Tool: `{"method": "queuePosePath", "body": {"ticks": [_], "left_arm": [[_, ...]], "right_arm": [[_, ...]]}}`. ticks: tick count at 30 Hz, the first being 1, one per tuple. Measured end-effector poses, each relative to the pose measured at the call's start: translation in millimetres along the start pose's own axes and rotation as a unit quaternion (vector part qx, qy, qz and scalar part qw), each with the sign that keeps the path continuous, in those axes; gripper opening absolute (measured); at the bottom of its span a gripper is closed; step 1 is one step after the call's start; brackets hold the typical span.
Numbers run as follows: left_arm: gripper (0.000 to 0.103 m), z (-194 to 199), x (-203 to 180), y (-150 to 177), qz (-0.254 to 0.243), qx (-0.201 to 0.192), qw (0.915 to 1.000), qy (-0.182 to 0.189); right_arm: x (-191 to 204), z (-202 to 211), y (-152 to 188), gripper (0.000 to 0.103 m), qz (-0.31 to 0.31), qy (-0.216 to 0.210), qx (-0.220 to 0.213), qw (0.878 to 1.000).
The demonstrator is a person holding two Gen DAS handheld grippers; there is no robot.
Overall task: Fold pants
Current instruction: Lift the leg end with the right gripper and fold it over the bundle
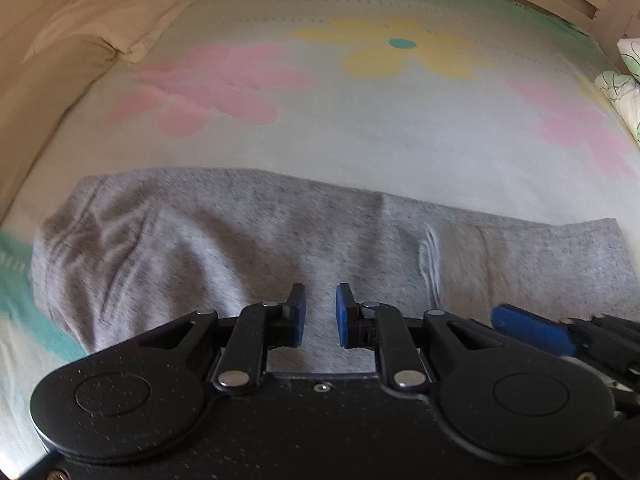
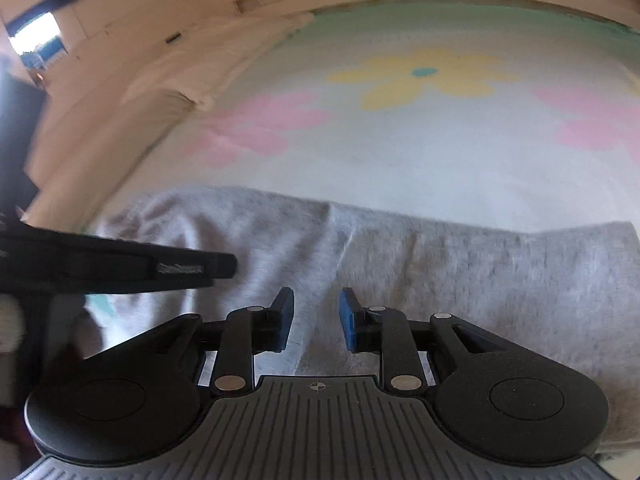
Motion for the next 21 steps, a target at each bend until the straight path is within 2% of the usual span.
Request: {"method": "queuePosePath", "body": {"ticks": [2, 6, 7, 8, 9, 11, 13, 14, 17, 19, 21], "left_arm": [[0.023, -3.0, 1.6, -1.1, 0.006, 0.0, 0.9999, 0.009], [0.024, -3.6, -15.5, 3.4, -0.005, 0.011, 0.9992, 0.038], [0.026, -1.4, -22.6, 5.7, -0.012, 0.013, 0.9987, 0.047], [0.034, -0.9, -29.9, 7.8, -0.019, 0.014, 0.9982, 0.055], [0.041, 0.9, -39.8, 10.8, -0.03, 0.012, 0.9975, 0.063], [0.042, 4.0, -56.8, 16.4, -0.054, 0.006, 0.9958, 0.074], [0.042, 5.4, -76.3, 23.0, -0.086, 0.003, 0.9929, 0.082], [0.042, 4.9, -83.0, 25.4, -0.097, 0.003, 0.9919, 0.082], [0.042, -6.0, -96.4, 30.7, -0.115, 0.016, 0.9906, 0.073], [0.045, -24.4, -97.4, 34.8, -0.109, 0.054, 0.9908, 0.059], [0.049, -30.7, -94.5, 33.5, -0.094, 0.055, 0.9922, 0.061]], "right_arm": [[-4.2, 18.0, -6.4, 0.03, -0.005, -0.005, -0.019, 1.0], [-37.9, 66.1, -19.7, 0.032, -0.03, 0.01, -0.053, 0.998], [-49.6, 76.7, -18.1, 0.032, -0.036, 0.021, -0.055, 0.998], [-62.0, 84.3, -14.5, 0.032, -0.044, 0.032, -0.056, 0.997], [-75.0, 95.6, -8.9, 0.032, -0.055, 0.044, -0.057, 0.996], [-97.2, 114.5, 7.5, 0.031, -0.073, 0.062, -0.064, 0.993], [-105.6, 137.6, 30.3, 0.021, -0.056, 0.08, -0.073, 0.993], [-106.4, 141.2, 41.7, 0.008, -0.043, 0.091, -0.073, 0.992], [-104.8, 147.8, 79.0, 0.006, -0.014, 0.108, -0.055, 0.993], [-101.1, 140.3, 96.0, 0.006, 0.003, 0.107, -0.037, 0.994], [-93.6, 132.3, 101.3, 0.006, 0.034, 0.108, -0.031, 0.993]]}}
Point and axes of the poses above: each gripper's, at about its wrist camera, not at the fingertips, and z roughly against the way its jaws point, x to its left, y to its underside, the point moved 5 cm from there along -z, roughly the way its jaws point, and after that the axes turned 6 degrees about -y, right-handed, at the moved point
